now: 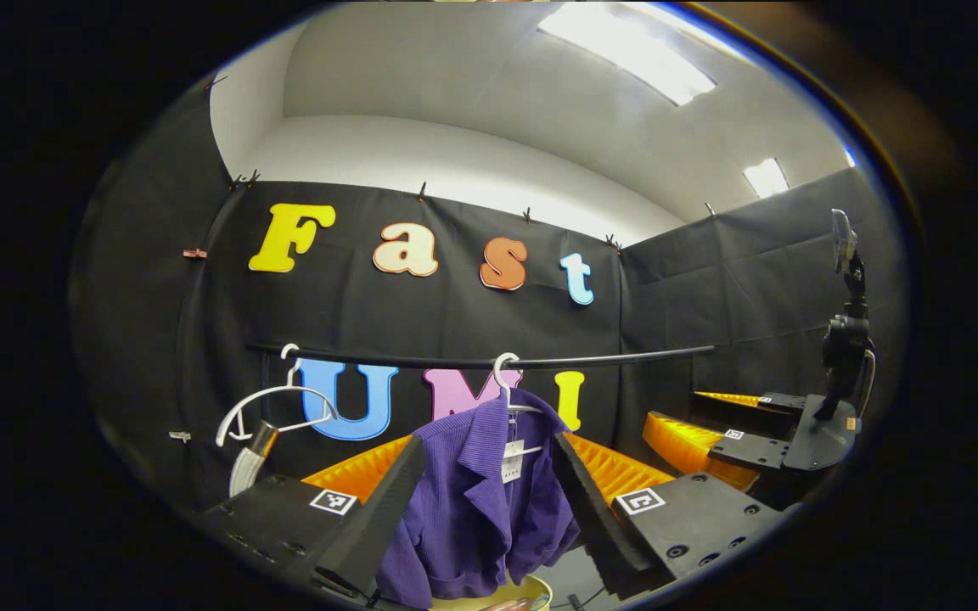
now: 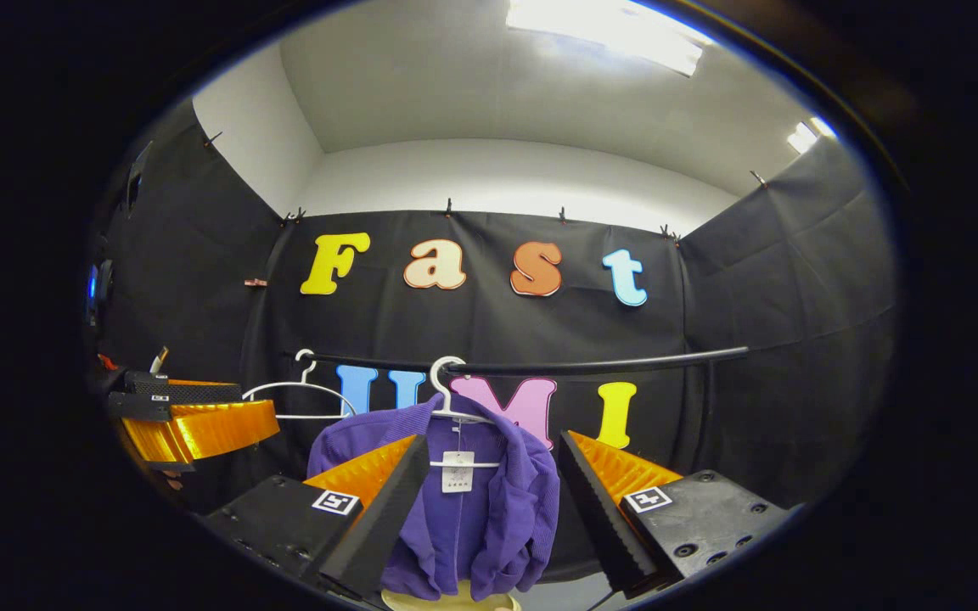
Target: Grasp the clothes on the hanger with both hands and then place them into the laundry hamper below.
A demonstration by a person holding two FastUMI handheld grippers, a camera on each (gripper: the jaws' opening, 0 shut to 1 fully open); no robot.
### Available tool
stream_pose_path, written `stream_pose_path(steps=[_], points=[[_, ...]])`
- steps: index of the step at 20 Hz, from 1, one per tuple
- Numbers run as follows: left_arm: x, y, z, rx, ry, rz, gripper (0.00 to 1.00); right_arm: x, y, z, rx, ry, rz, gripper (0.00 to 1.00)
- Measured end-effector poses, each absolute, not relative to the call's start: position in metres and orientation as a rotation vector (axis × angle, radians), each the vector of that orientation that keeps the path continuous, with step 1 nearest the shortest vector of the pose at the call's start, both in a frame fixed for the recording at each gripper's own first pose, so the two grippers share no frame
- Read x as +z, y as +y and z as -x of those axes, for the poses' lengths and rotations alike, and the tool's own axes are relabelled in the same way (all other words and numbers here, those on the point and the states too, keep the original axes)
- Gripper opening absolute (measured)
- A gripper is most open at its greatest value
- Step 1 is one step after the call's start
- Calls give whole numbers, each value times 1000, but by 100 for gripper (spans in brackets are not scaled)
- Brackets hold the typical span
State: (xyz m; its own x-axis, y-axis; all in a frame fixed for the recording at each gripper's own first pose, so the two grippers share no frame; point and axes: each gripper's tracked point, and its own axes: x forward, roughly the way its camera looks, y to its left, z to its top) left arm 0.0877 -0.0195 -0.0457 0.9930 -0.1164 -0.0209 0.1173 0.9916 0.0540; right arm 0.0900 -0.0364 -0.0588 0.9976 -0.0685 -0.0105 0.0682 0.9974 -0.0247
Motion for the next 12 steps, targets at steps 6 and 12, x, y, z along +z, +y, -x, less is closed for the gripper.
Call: stream_pose_path(steps=[6, 12], points=[[-89, -31, -148, -48, 29, -54, 95, -119, -57, -143, 0, 117, 2, 97], [-132, -33, -186, 4, 73, -27, 95, -174, -70, -183, 53, 192, -28, 97]])
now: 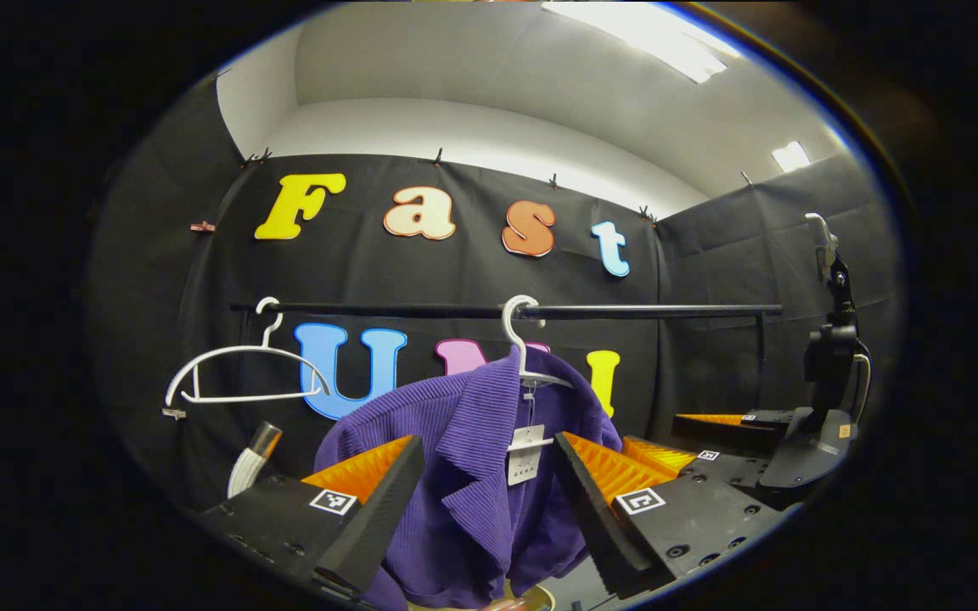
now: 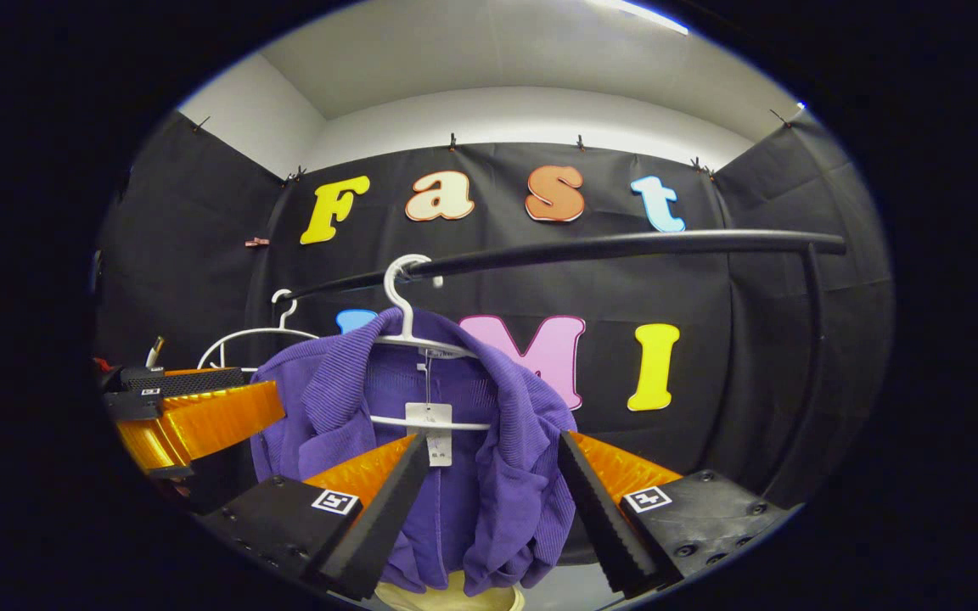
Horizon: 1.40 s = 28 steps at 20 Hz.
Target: Grasp the clothes on the hanger with both hands and then place them into the laundry hamper below.
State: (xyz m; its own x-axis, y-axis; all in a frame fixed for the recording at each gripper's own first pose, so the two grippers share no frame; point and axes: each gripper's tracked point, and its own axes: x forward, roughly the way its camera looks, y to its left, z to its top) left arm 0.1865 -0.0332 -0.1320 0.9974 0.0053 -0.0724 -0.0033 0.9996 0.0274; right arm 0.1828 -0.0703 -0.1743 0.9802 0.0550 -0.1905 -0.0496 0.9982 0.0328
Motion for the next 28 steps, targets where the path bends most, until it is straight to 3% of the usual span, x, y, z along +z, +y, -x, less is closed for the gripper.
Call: stream_pose_path(steps=[12, 21, 25, 28], points=[[-208, -23, -229, 94, 173, 8, 95, -261, -70, -250, 213, 278, -76, 97], [-238, -31, -253, 87, 232, 34, 95, -289, -66, -251, 324, 348, -150, 94], [-243, -35, -258, 76, 242, 45, 93, -292, -50, -256, 366, 350, -140, 79], [-253, -34, -262, 103, 262, 5, 70, -298, -55, -260, 357, 364, -126, 59]])
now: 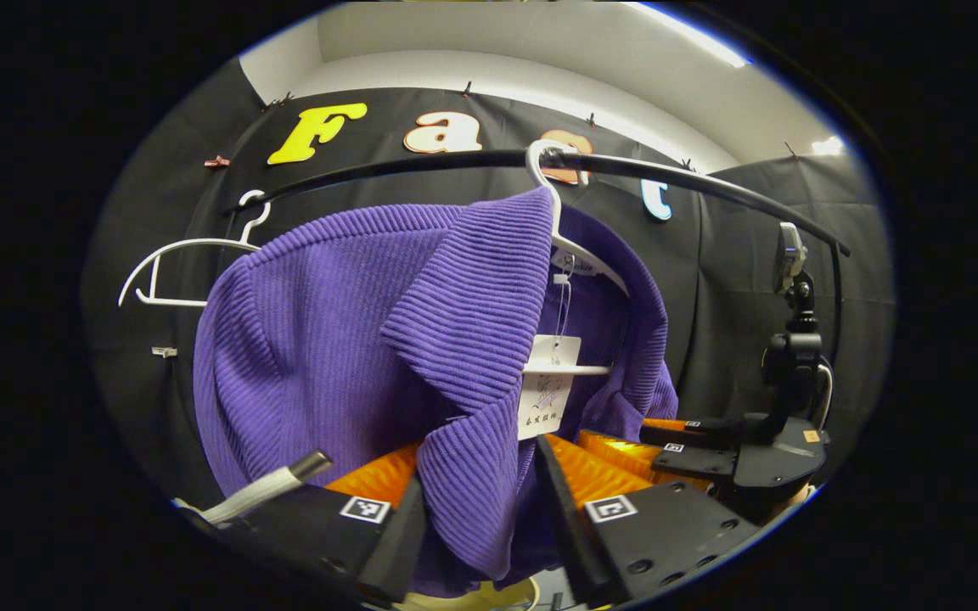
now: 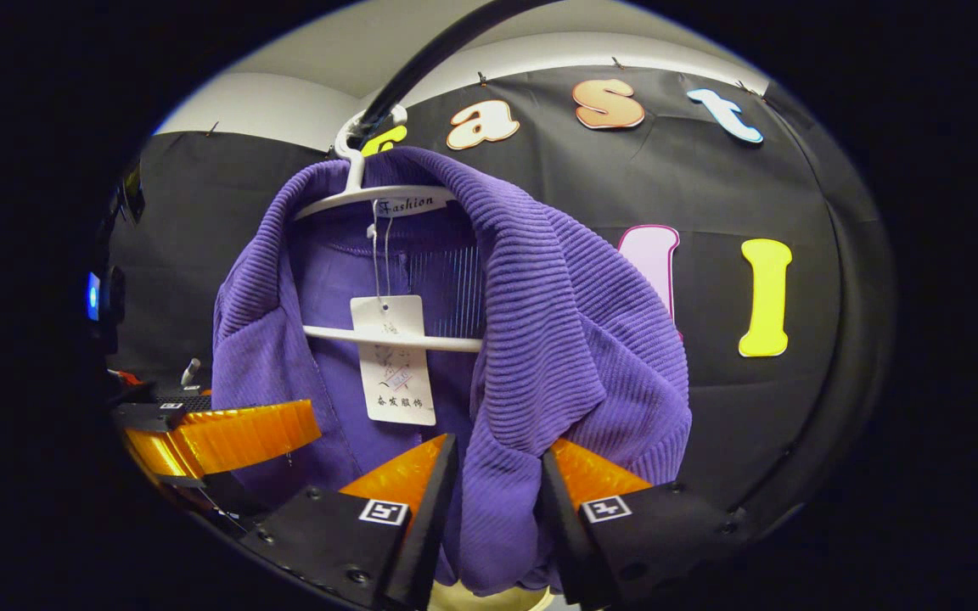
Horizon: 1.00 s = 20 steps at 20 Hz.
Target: Grasp the clothes on the hanger with both hands and then place them into the laundry hamper below.
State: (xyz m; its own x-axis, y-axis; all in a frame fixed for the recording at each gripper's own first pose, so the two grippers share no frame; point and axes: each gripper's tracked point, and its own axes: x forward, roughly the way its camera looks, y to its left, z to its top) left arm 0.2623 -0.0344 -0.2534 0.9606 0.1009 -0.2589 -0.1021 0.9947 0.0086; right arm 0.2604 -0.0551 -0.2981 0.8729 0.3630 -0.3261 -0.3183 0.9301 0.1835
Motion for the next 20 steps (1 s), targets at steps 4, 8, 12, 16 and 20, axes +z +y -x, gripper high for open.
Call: stream_pose_path(steps=[4, 8, 12, 16, 20], points=[[-256, -20, -268, 185, 259, -48, 22, -302, -71, -268, 284, 366, -122, 16], [-254, -22, -267, 178, 250, -33, 7, -302, -65, -267, 339, 369, -148, 11], [-251, -22, -262, 161, 265, 0, 6, -302, -57, -266, 429, 388, -257, 11], [-246, -13, -262, 141, 282, 18, 6, -302, -52, -268, 529, 421, -400, 11], [-229, -4, -253, 139, 268, 47, 6, -289, -56, -268, 574, 425, -478, 11]])
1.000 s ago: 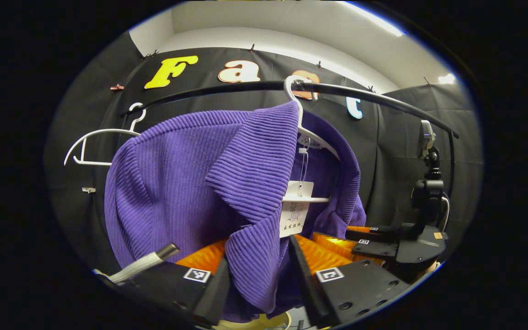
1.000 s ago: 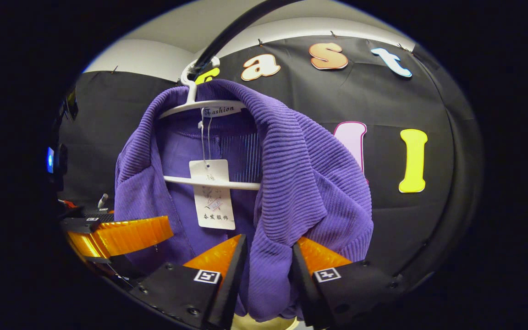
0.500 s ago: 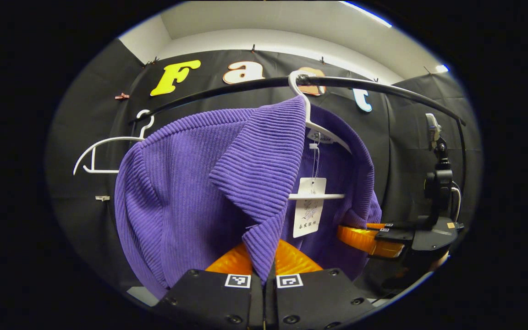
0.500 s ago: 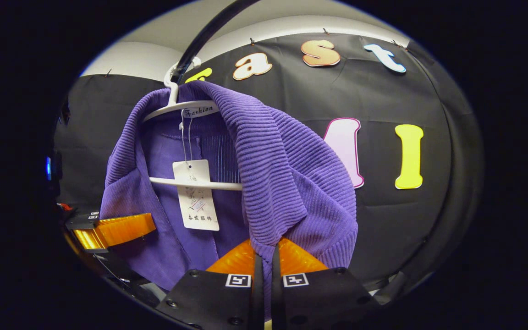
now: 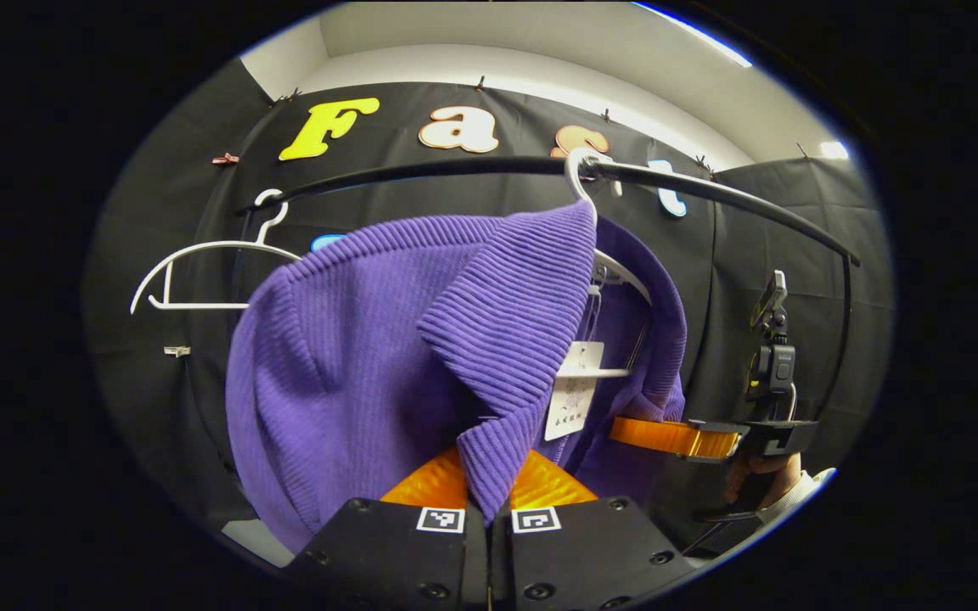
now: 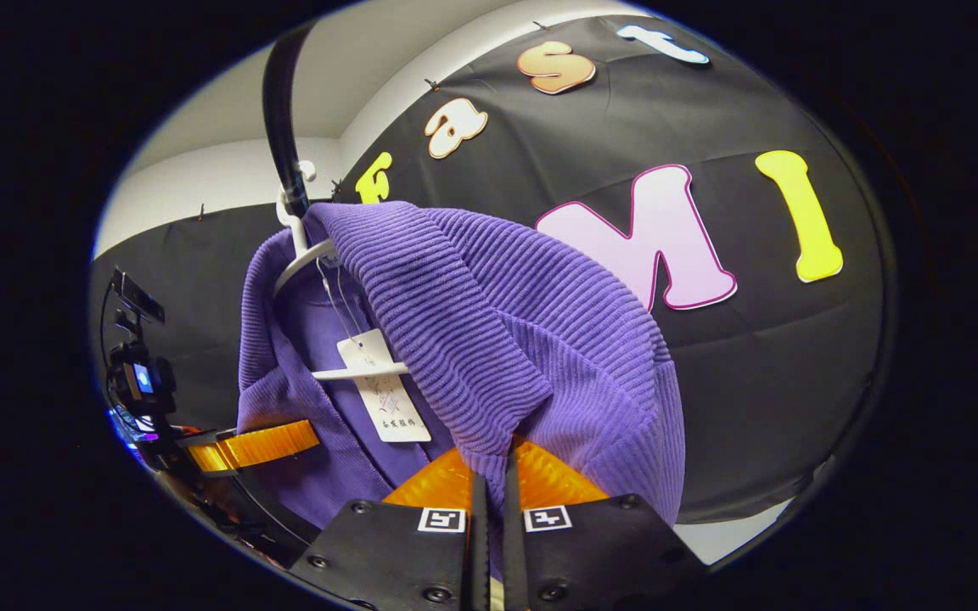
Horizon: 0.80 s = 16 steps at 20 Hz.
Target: Grasp the clothes on the hanger with both hands and then place them into the laundry hamper below.
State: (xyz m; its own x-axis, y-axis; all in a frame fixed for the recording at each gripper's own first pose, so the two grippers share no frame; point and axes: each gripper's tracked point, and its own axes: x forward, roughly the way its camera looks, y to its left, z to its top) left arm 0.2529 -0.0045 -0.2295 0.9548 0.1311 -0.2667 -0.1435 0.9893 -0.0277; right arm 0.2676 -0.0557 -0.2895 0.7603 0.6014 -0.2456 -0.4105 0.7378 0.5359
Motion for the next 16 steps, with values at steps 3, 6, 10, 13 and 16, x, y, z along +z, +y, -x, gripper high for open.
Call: stream_pose_path(steps=[3, 6, 10, 13, 16], points=[[-203, 12, -244, 182, 219, 37, 6, -272, -55, -260, 604, 404, -494, 11], [-177, 37, -237, 264, 161, -17, 6, -247, -58, -253, 634, 352, -535, 10], [-154, 56, -232, 349, 101, -83, 6, -237, -76, -263, 607, 315, -550, 10], [-137, 64, -229, 400, 61, -127, 6, -224, -92, -269, 588, 270, -610, 10], [-117, 74, -223, 451, 20, -197, 5, -221, -101, -277, 575, 255, -644, 10]])
